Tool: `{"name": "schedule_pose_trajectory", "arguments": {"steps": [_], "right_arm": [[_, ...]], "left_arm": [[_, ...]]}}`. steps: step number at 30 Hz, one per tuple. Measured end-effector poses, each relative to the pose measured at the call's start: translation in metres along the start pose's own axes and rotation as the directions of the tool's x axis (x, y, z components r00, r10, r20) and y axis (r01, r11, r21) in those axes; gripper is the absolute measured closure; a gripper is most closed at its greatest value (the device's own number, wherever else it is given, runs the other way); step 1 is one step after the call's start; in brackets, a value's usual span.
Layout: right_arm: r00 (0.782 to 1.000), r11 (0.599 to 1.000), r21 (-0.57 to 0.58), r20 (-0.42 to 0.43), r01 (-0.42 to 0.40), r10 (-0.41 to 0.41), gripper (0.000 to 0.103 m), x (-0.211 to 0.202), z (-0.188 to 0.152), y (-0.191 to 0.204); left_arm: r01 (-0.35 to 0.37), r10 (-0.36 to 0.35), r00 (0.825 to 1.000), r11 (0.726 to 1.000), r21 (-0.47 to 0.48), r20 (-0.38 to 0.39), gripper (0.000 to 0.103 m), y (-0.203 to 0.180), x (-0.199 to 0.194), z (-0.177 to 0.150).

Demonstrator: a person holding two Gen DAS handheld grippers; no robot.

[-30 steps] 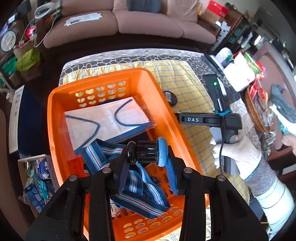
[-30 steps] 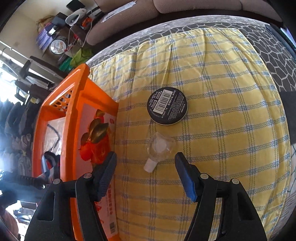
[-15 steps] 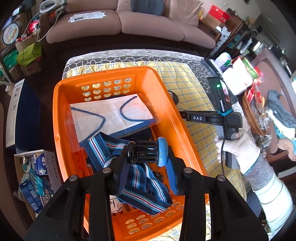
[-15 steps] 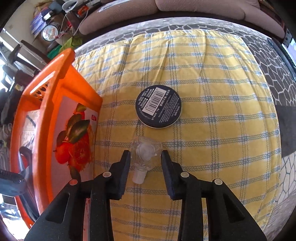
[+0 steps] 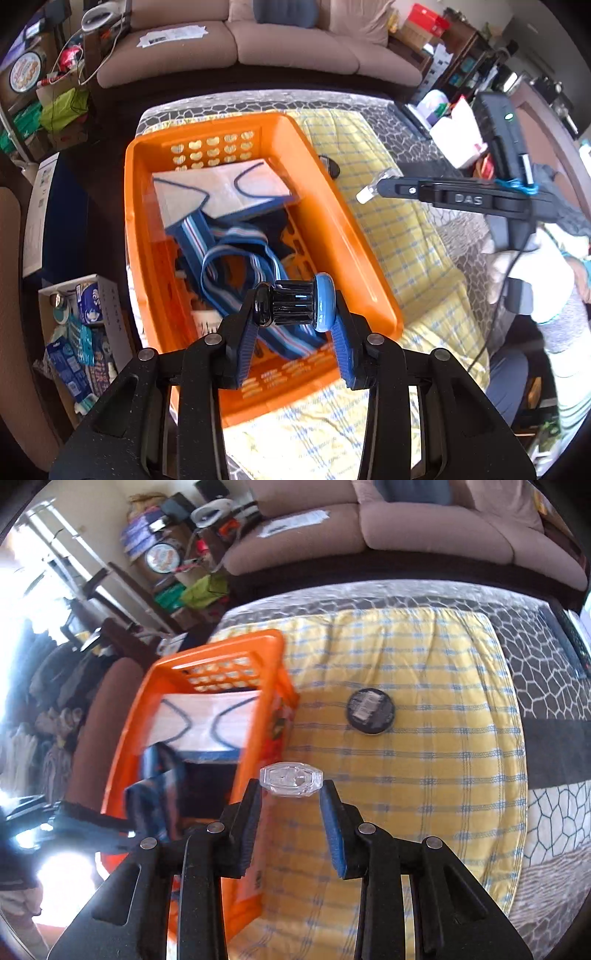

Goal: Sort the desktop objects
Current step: 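Carry the brush toward the basket with the left gripper while the right gripper grasps the clear bottle, then lower the brush and bottle into the basket and open both grippers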

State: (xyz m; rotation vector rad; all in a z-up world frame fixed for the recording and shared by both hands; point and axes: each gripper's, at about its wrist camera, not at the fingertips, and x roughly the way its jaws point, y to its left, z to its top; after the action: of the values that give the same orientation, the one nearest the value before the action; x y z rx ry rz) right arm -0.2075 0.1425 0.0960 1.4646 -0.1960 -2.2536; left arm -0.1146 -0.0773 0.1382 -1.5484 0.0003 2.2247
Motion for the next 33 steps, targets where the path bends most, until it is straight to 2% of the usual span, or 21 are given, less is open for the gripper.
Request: {"name": "schedule_pose_trajectory", "arguments": {"steps": [4,7,15,19,21,23,24,27,29,31,33], "right_arm": [[0.999,0.996,-0.085,-0.025,-0.036,0.034,0.070,-0.017,-0.020,0.039],[0.997,0.989,-0.137,-0.063,-0.049,0.041,0.070,-0.012,-0.033,0.061],[0.979,0.977,-0.206,-0.205,-0.061,0.018,0.070,0.036,-0.070,0.097],[0.971,0.973,-0.226,-0.238,-0.044,-0.012,0.068,0.055,-0.074,0.103],[0.972,0.974,-0.221,-0.233,-0.040,-0.013,0.067,0.058,-0.071,0.103],[0.976,0.978,-0.202,-0.218,-0.056,0.010,0.055,0.057,-0.065,0.102],[0.978,0.979,-0.196,-0.208,-0.061,0.019,0.054,0.054,-0.063,0.101],[0.985,0.983,-0.165,-0.166,-0.081,0.053,0.053,0.041,-0.052,0.092],[0.988,0.987,-0.141,-0.141,-0.083,0.063,0.050,0.031,-0.046,0.082],[0.991,0.991,-0.107,-0.113,-0.080,0.068,0.048,0.021,-0.042,0.069],[0.993,0.994,-0.079,-0.091,-0.076,0.068,0.043,0.011,-0.038,0.057]], "left_arm": [[-0.013,0.013,1.000,1.000,-0.003,-0.022,0.069,-0.003,-0.001,-0.017],[-0.030,0.030,0.998,1.000,-0.007,-0.052,0.069,-0.004,0.008,-0.029],[-0.060,0.054,0.991,0.997,-0.046,-0.121,0.069,0.006,0.046,-0.041],[-0.084,0.073,0.990,0.993,-0.088,-0.124,0.068,0.013,0.058,-0.038],[-0.082,0.070,0.992,0.990,-0.114,-0.106,0.067,0.016,0.057,-0.034],[-0.058,0.047,0.996,0.987,-0.151,-0.076,0.059,0.019,0.051,-0.029],[-0.049,0.040,0.997,0.985,-0.163,-0.060,0.054,0.020,0.048,-0.027],[-0.050,0.046,0.998,0.986,-0.161,-0.034,0.052,0.017,0.041,-0.017],[-0.050,0.046,0.999,0.986,-0.161,-0.027,0.047,0.015,0.039,-0.012],[-0.044,0.041,0.999,0.986,-0.163,-0.021,0.039,0.011,0.040,-0.007],[-0.032,0.030,0.999,0.986,-0.162,-0.017,0.035,0.006,0.041,-0.002]]}}
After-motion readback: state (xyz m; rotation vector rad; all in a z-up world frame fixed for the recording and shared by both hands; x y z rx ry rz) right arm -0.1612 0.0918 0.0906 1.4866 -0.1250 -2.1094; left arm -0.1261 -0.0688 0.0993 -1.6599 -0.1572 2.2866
